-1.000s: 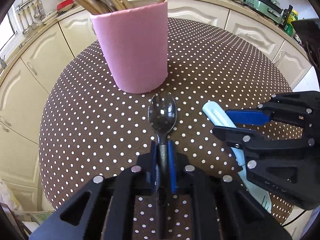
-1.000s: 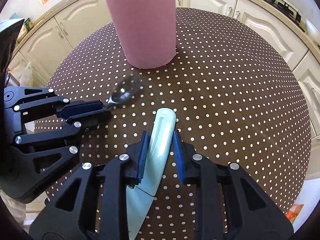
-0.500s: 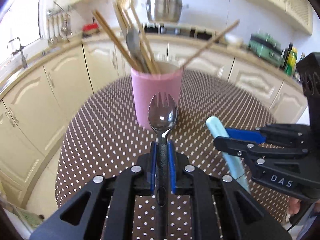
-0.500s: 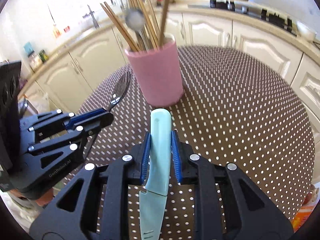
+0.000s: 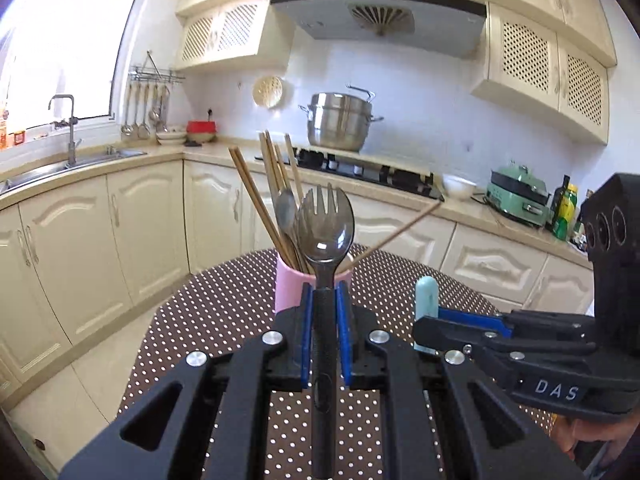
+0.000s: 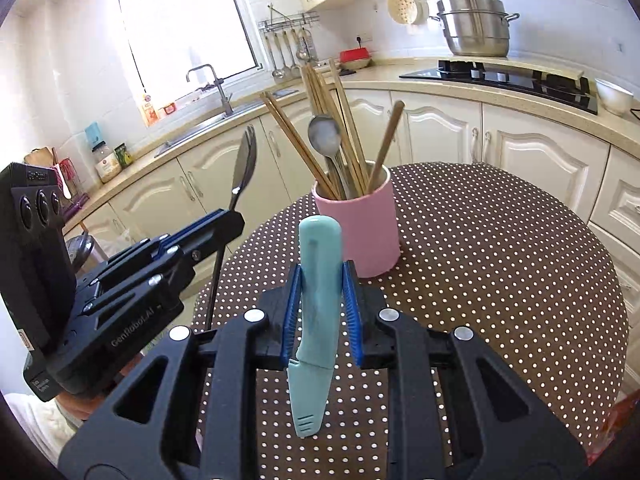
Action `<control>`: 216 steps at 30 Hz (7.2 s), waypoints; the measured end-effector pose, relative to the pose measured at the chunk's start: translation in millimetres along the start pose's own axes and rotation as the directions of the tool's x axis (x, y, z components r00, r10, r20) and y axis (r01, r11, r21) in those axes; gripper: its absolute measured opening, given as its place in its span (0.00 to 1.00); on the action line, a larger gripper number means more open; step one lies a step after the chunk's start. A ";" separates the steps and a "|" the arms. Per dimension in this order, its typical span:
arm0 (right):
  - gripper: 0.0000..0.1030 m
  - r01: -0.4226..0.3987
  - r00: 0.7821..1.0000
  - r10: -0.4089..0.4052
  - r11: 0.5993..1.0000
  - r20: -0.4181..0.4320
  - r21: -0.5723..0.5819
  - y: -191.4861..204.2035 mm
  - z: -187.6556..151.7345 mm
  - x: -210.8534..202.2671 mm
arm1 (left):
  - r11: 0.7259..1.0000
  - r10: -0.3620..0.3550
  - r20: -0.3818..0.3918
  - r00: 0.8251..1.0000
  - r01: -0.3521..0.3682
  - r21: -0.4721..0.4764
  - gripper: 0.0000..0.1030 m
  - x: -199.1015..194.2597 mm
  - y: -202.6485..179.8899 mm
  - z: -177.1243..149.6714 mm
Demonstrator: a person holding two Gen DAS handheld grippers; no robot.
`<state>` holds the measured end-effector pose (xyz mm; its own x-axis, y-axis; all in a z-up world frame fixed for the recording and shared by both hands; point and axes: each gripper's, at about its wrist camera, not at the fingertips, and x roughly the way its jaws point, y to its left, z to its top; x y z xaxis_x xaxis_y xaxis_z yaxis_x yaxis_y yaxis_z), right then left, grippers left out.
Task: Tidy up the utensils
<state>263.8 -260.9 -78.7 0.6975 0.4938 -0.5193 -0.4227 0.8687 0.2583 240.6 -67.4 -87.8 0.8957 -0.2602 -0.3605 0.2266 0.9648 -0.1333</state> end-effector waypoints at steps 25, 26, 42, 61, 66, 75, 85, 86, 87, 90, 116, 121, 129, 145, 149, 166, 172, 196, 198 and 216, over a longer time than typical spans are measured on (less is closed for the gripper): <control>0.21 -0.004 0.989 0.014 0.998 0.146 -0.069 18.9 51.5 -20.9 | 1.000 0.003 0.124 0.992 0.000 -0.024 0.11 -10.2 -1.8 37.8; 0.21 -0.003 0.988 0.014 0.997 0.151 -0.071 18.1 53.0 -21.5 | 1.000 0.000 0.127 0.992 0.002 -0.023 0.11 -9.7 -2.9 39.5; 0.21 0.030 0.976 -0.003 0.992 0.216 -0.123 25.0 111.2 -16.7 | 0.994 -0.052 0.187 0.981 0.070 -0.090 0.11 7.2 20.8 83.0; 0.21 0.172 0.954 -0.126 0.974 0.274 -0.150 -1.7 145.6 15.2 | 0.977 -0.140 0.236 0.962 0.172 -0.122 0.11 61.2 20.3 93.0; 0.21 0.186 0.959 -0.145 0.970 0.245 -0.155 -10.3 141.3 29.6 | 0.975 -0.147 0.229 0.962 0.180 -0.131 0.11 75.5 20.2 86.4; 0.22 0.154 0.973 -0.129 0.981 0.194 -0.122 -20.8 131.5 47.3 | 0.971 -0.156 0.200 0.967 0.187 -0.148 0.11 92.3 22.3 75.9; 0.30 0.136 0.975 -0.117 0.987 0.186 -0.091 -25.5 126.8 49.5 | 0.964 -0.169 0.230 0.958 0.210 -0.166 0.11 100.4 26.4 67.3; 0.33 0.138 0.975 -0.119 0.986 0.189 -0.089 -25.7 126.9 48.9 | 0.961 -0.175 0.235 0.956 0.218 -0.169 0.11 101.0 27.2 66.4; 0.35 0.138 0.974 -0.119 0.987 0.193 -0.087 -26.5 126.5 47.8 | 0.960 -0.175 0.242 0.954 0.220 -0.171 0.11 101.5 28.1 65.3; 0.43 0.140 0.971 -0.121 0.987 0.205 -0.083 -27.8 126.2 45.5 | 0.960 -0.173 0.259 0.950 0.221 -0.170 0.11 103.4 30.0 62.5; 0.11 -0.160 0.968 0.157 0.987 0.196 -0.002 -37.5 151.9 66.2 | 0.978 -0.200 0.302 0.932 0.208 0.006 0.11 100.0 14.3 53.2; 0.06 -0.060 0.970 0.071 0.997 0.233 -0.055 -28.0 150.7 65.5 | 0.980 -0.173 0.260 0.950 0.192 -0.046 0.37 103.6 24.2 57.2; 0.06 -0.021 0.961 0.031 0.999 0.276 -0.037 -34.0 142.3 64.5 | 0.981 -0.098 0.189 0.977 0.126 -0.146 0.41 107.4 47.6 62.3; 0.11 0.024 0.981 -0.026 1.000 0.191 0.010 -40.1 114.7 65.8 | 0.979 -0.104 0.113 0.988 0.122 -0.161 0.49 95.5 50.9 65.6; 0.47 0.024 0.976 -0.031 0.999 0.215 0.034 -40.3 110.5 53.3 | 0.982 -0.096 0.109 0.989 0.112 -0.149 0.51 85.2 48.9 66.7; 0.50 0.057 0.960 -0.069 0.997 0.272 0.053 -15.1 90.4 -16.0 | 0.997 -0.005 0.109 0.994 0.014 -0.076 0.59 2.9 27.4 74.6; 0.54 0.103 0.948 -0.106 0.994 0.301 0.028 5.1 70.4 -48.1 | 0.999 0.032 0.105 0.994 -0.028 -0.038 0.62 -33.5 13.5 70.8; 0.76 0.285 0.851 -0.225 0.957 0.475 -0.056 96.9 -4.7 -150.8 | 0.987 0.153 0.152 0.976 -0.157 0.015 0.81 -166.0 -9.0 50.1; 0.77 0.286 0.845 -0.222 0.956 0.486 -0.062 100.8 -7.0 -154.4 | 0.987 0.154 0.164 0.974 -0.160 0.025 0.82 -172.6 -10.7 50.2; 0.81 0.346 0.809 -0.240 0.932 0.536 -0.105 125.1 -13.4 -168.9 | 0.972 0.225 0.251 0.942 -0.236 0.015 0.84 -201.9 -15.7 50.2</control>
<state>85.4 -236.2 30.3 0.9762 0.2122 -0.0451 -0.2134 0.9766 -0.0247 75.4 -28.1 33.4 0.9903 -0.0188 -0.1375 0.0147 0.9994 -0.0312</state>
